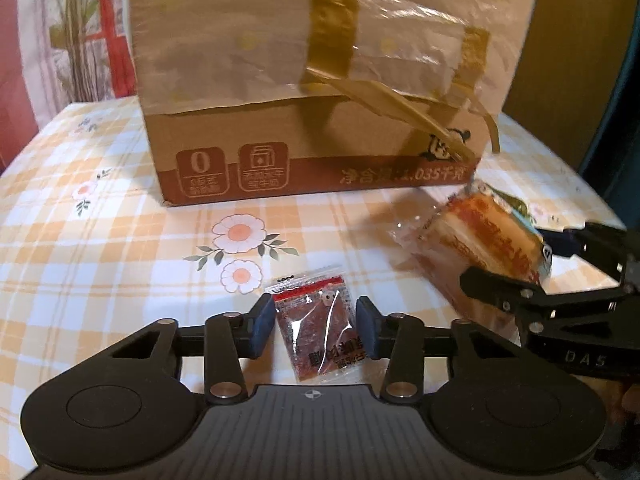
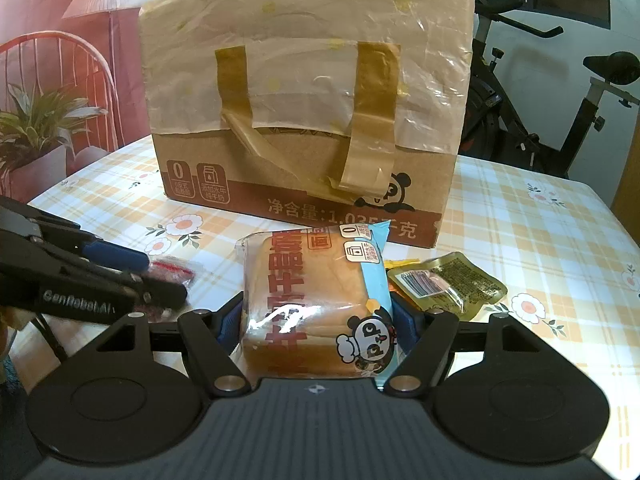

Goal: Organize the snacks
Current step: 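Grasp the small red meat packet with the left gripper while the right gripper grasps the bread loaf packet, then lift the red packet with the left gripper while the right gripper carries the bread packet to the box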

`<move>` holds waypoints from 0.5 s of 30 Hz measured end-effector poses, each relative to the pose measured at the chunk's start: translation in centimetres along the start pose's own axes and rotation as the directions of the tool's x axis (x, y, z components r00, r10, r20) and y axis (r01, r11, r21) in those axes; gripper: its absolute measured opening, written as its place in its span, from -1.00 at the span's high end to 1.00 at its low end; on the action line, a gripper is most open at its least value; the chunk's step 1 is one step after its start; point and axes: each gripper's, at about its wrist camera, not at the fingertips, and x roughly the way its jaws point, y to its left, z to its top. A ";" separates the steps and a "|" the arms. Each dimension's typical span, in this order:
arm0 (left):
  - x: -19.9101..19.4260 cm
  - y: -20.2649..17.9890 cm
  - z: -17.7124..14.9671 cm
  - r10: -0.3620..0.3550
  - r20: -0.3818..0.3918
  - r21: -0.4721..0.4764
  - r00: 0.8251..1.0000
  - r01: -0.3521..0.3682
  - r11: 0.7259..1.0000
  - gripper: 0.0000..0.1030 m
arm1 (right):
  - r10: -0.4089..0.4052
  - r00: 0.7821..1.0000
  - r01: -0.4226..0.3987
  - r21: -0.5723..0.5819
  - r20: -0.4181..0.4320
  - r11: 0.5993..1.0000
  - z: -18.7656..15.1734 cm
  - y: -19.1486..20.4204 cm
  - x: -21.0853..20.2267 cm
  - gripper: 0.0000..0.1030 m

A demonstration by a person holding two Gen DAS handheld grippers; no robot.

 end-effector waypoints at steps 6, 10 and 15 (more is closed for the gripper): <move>-0.6 0.9 -0.2 -0.016 0.019 -0.042 1.000 0.016 0.999 0.13 | 0.000 1.000 0.000 -0.001 0.000 1.000 0.0 -0.1 0.0 -0.42; -1.3 1.0 -0.2 -0.019 0.047 -0.044 0.999 0.021 0.999 0.13 | 0.001 1.000 -0.001 -0.001 0.000 1.000 0.0 0.0 0.0 -0.42; -1.8 0.7 -0.2 -0.018 0.065 -0.039 0.998 0.020 0.999 0.12 | 0.000 1.000 0.000 0.000 0.002 1.000 -0.1 0.0 0.0 -0.42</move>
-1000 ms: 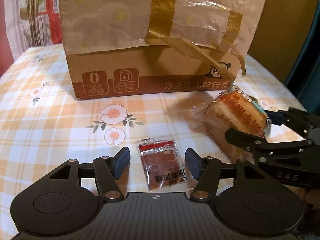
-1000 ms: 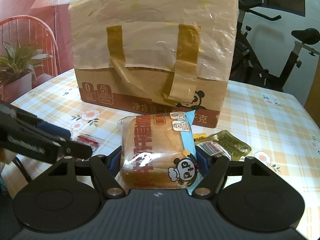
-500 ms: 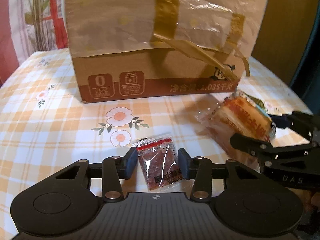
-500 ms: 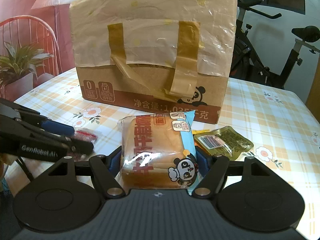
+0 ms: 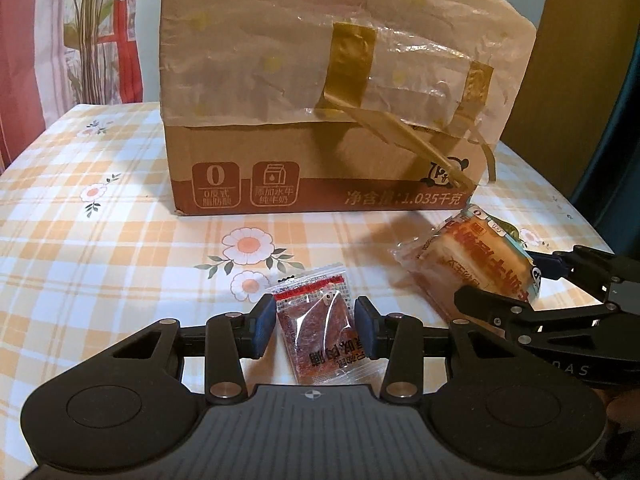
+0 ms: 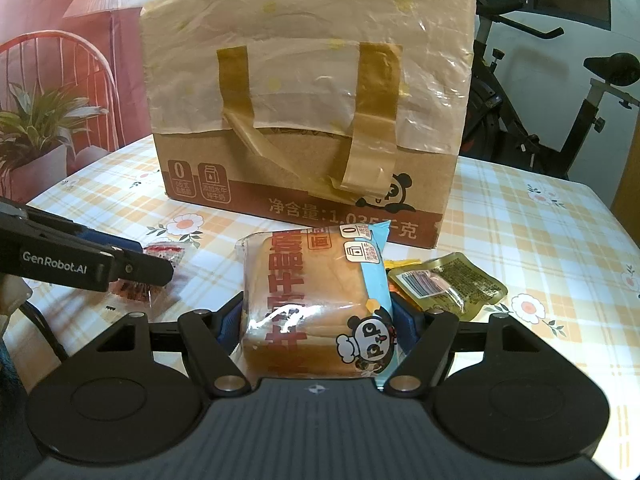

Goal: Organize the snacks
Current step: 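Lift the red packet with the left gripper while the right gripper carries the bread packet to the box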

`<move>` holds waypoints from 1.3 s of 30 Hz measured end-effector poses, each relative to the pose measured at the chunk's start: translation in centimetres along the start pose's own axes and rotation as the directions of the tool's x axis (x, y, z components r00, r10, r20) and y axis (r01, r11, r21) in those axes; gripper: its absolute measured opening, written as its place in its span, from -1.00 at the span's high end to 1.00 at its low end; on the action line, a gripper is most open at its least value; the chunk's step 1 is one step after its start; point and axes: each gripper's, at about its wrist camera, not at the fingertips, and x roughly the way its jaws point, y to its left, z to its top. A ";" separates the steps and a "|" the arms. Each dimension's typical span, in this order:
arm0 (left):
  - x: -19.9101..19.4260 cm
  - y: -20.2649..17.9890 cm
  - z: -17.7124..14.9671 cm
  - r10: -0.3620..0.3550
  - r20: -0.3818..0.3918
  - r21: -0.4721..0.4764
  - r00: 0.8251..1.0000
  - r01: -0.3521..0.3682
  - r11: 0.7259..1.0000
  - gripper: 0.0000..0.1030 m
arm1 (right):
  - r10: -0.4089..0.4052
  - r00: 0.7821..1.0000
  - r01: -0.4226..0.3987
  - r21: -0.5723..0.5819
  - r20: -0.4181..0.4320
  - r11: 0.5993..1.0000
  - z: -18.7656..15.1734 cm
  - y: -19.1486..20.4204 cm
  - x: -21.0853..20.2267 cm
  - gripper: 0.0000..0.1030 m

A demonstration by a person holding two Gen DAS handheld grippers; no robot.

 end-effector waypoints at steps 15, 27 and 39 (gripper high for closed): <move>-2.3 0.4 0.2 0.010 0.068 -0.016 0.998 -0.009 1.000 0.12 | 0.010 0.999 -0.009 -0.005 0.038 1.000 0.3 0.2 -1.0 -0.42; -3.6 0.9 0.2 0.013 0.101 -0.029 0.995 -0.010 1.000 0.12 | 0.027 0.997 -0.026 -0.010 0.067 1.000 0.5 0.4 -1.6 -0.42; -8.6 3.3 3.6 0.064 0.222 -0.073 0.973 -0.049 0.996 0.12 | 0.171 0.976 -0.157 -0.110 0.136 0.982 3.6 2.2 -3.5 -0.41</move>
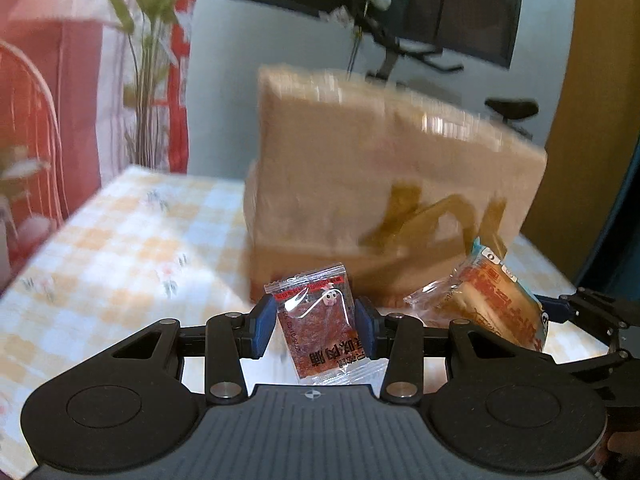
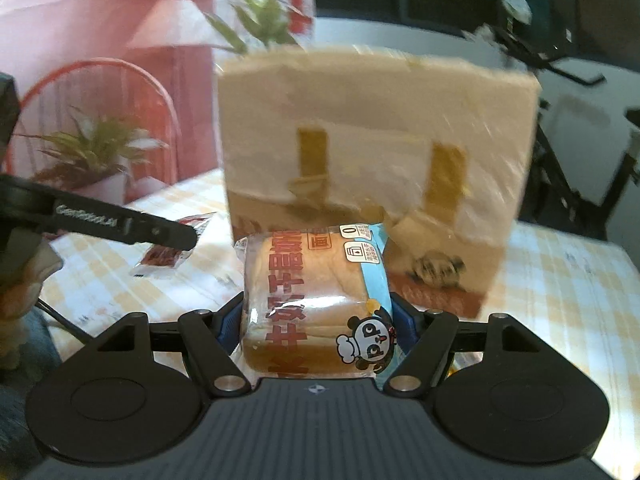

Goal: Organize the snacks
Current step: 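Lift the red packet with the left gripper while the right gripper carries the bread packet to the box, then open both grippers over the box to drop the packets inside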

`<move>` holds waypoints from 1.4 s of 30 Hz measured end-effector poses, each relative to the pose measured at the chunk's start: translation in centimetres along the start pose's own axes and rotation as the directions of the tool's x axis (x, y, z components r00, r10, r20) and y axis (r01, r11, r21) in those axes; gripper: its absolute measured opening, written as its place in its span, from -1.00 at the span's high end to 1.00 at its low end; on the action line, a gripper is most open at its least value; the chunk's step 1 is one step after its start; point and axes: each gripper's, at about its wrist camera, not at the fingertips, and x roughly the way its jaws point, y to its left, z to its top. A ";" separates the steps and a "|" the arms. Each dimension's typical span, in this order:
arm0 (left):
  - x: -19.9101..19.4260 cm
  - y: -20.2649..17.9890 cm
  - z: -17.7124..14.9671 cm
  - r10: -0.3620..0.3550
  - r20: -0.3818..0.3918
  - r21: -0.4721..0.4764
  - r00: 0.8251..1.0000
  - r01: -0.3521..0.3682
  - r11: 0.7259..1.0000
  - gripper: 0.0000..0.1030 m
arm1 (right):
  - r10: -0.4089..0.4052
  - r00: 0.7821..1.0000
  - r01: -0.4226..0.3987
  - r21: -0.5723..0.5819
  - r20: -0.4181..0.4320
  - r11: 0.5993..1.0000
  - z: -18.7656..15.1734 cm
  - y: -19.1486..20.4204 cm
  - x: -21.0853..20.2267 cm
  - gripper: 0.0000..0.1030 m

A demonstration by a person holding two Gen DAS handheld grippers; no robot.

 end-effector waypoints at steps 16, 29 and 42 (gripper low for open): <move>-0.1 -3.1 13.3 -0.106 0.255 0.125 0.961 0.076 0.989 0.12 | -0.013 0.962 0.015 -0.003 0.271 1.000 13.2 -3.7 -1.2 -0.41; 10.3 -2.6 18.6 -0.103 0.126 0.038 0.987 0.099 0.994 0.11 | -0.177 0.975 0.172 0.047 0.131 0.984 17.2 -9.9 8.3 -0.41; 9.5 -2.9 17.3 -0.061 0.118 0.092 0.991 0.050 0.994 -0.33 | -0.198 0.975 0.192 0.065 0.098 0.979 15.8 -10.2 6.8 -0.68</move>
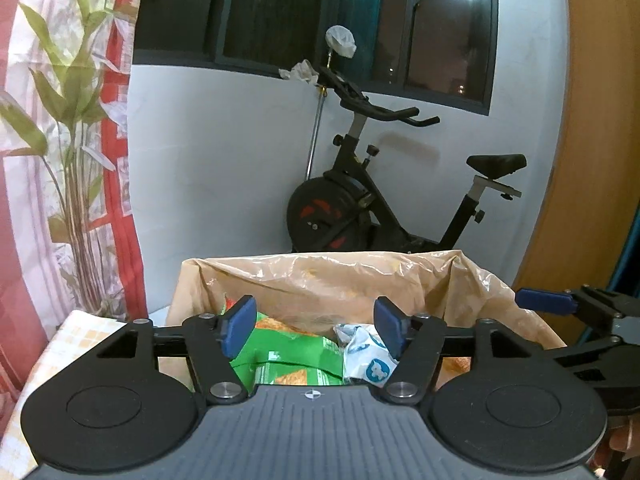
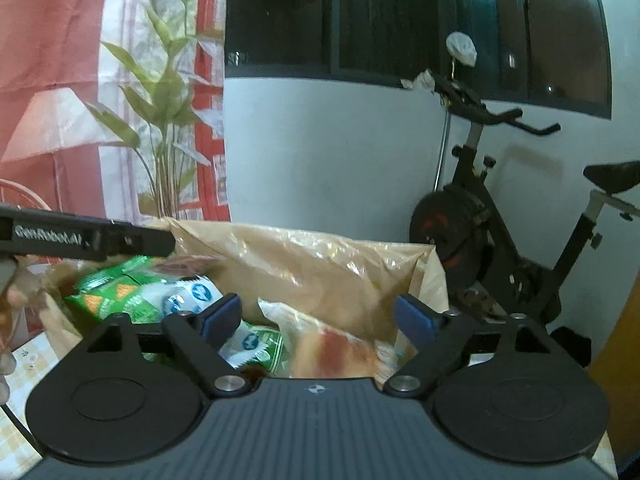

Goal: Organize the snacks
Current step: 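Open both grippers over the box to drop the packets inside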

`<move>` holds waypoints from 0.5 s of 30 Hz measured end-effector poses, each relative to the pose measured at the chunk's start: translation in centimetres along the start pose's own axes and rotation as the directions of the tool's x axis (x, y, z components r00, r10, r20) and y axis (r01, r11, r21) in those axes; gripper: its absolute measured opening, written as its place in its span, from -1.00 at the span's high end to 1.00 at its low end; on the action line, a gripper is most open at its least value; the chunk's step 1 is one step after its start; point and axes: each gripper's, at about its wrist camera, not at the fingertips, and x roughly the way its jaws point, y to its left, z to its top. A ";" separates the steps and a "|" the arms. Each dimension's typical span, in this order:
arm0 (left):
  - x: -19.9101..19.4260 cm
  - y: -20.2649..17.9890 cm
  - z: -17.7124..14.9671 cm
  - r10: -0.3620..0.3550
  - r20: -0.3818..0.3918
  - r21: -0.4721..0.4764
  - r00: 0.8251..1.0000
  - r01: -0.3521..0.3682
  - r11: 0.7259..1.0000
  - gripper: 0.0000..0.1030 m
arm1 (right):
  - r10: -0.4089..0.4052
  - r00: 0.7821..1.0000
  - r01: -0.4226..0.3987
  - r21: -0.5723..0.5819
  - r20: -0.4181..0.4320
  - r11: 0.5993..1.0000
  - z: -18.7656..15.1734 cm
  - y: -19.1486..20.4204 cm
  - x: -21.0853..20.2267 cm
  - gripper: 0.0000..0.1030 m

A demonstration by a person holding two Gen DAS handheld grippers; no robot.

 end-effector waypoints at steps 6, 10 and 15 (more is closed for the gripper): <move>-2.7 -0.3 -0.4 0.011 0.021 0.004 1.000 -0.011 1.000 -0.36 | 0.032 0.999 -0.031 -0.025 0.012 0.999 -0.1 1.3 -2.2 -0.68; -4.9 -0.3 -1.3 0.025 0.029 0.002 0.999 -0.025 1.000 -0.36 | 0.046 0.999 -0.045 -0.057 0.016 0.997 -0.8 2.4 -3.7 -0.68; -7.8 -0.1 -3.1 0.029 0.032 -0.009 0.999 -0.028 1.000 -0.36 | 0.063 0.998 -0.062 -0.036 0.014 0.997 -2.3 3.0 -5.6 -0.68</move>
